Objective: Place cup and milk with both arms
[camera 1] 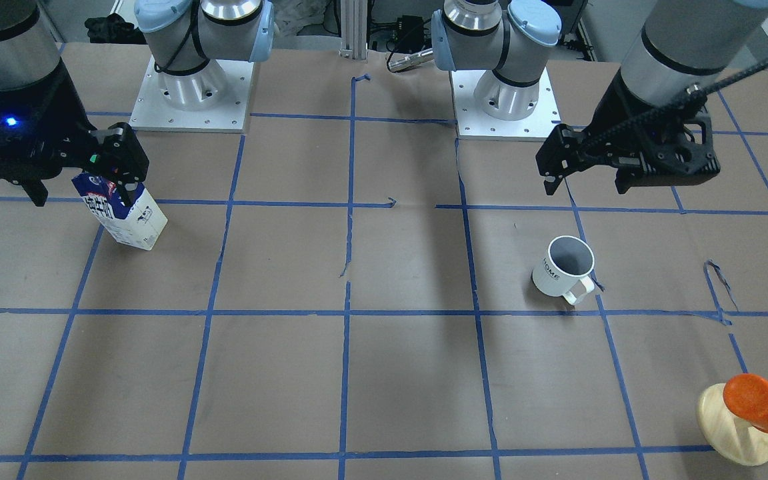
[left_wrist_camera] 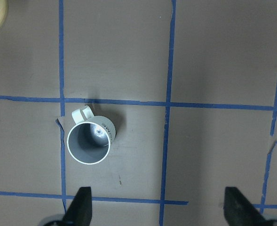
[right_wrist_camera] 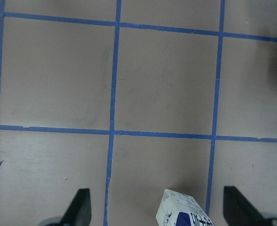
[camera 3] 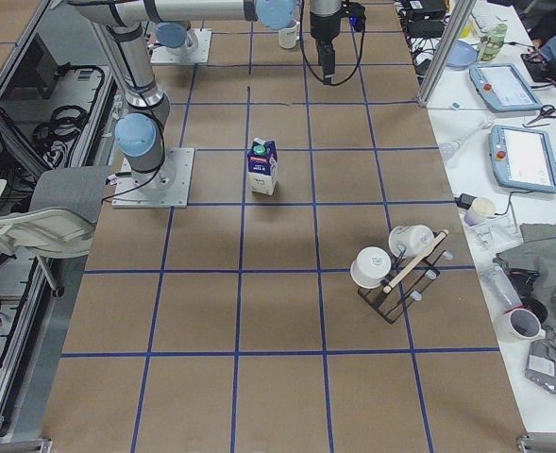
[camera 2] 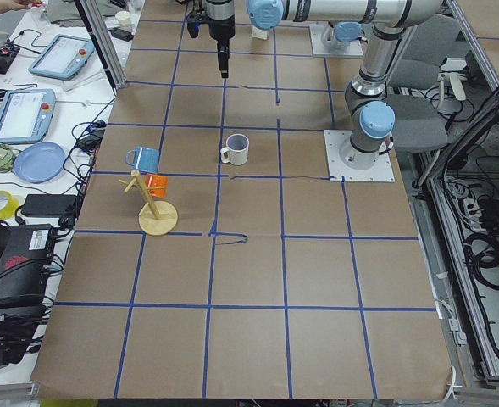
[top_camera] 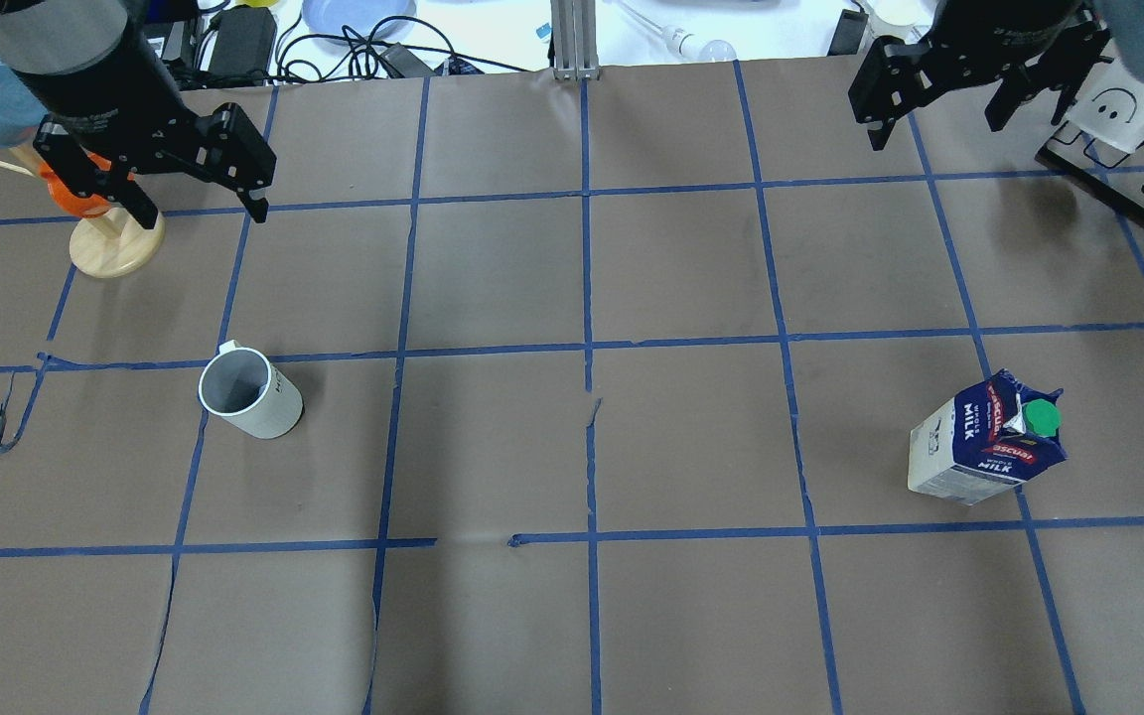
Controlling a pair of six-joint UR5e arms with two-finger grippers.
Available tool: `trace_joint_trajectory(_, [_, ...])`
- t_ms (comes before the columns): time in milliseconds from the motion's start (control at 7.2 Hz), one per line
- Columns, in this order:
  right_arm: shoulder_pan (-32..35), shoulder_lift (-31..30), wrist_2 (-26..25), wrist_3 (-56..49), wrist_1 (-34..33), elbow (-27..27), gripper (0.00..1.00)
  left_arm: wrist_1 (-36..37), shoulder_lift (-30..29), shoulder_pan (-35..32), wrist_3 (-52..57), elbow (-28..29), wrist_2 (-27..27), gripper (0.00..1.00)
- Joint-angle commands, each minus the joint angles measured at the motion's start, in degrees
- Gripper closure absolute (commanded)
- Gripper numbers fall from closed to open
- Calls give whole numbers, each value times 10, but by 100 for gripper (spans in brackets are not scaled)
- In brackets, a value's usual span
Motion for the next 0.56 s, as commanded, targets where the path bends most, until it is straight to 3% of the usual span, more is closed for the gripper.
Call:
trace_joint_trajectory(0, [0, 0, 0, 1, 1, 0, 0, 60, -1, 55, 39, -87, -1, 0])
trace_joint_trajectory(278, [1, 0, 0, 0, 0, 0, 0, 208, -10, 128, 114, -195, -5, 0])
trace_joint_trajectory(417, [0, 0, 0, 1, 2, 0, 0, 226, -10, 163, 149, -231, -7, 0])
